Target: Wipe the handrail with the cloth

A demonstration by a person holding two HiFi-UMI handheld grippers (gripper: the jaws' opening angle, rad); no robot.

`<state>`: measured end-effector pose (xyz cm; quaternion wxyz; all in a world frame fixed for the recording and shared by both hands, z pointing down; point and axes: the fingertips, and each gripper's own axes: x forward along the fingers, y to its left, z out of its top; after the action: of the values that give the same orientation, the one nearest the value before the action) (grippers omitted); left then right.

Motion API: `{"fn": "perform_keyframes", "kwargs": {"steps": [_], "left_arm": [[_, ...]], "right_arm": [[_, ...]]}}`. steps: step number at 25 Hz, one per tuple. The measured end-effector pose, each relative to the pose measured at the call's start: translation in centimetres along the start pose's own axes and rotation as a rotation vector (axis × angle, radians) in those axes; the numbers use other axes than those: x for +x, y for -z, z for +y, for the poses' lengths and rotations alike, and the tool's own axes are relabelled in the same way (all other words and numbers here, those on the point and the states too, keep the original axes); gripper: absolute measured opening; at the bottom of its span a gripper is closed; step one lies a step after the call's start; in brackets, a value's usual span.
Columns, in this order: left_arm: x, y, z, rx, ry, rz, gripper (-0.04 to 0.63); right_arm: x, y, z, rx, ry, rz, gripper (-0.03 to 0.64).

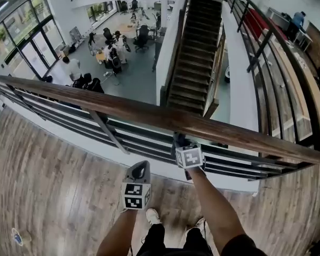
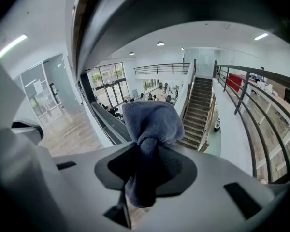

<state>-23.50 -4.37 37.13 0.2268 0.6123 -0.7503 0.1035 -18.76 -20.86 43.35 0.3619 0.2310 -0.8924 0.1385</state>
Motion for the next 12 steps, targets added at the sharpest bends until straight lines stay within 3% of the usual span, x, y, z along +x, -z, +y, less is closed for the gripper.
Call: {"fn": "perform_keyframes", "kwargs": {"steps": [12], "left_arm": [[6.3,0.2,-14.8,0.079,0.208,0.045,0.003]], "right_arm": [[-8.1,6.4,-15.3,0.082,0.112,-0.006,0.106]]}}
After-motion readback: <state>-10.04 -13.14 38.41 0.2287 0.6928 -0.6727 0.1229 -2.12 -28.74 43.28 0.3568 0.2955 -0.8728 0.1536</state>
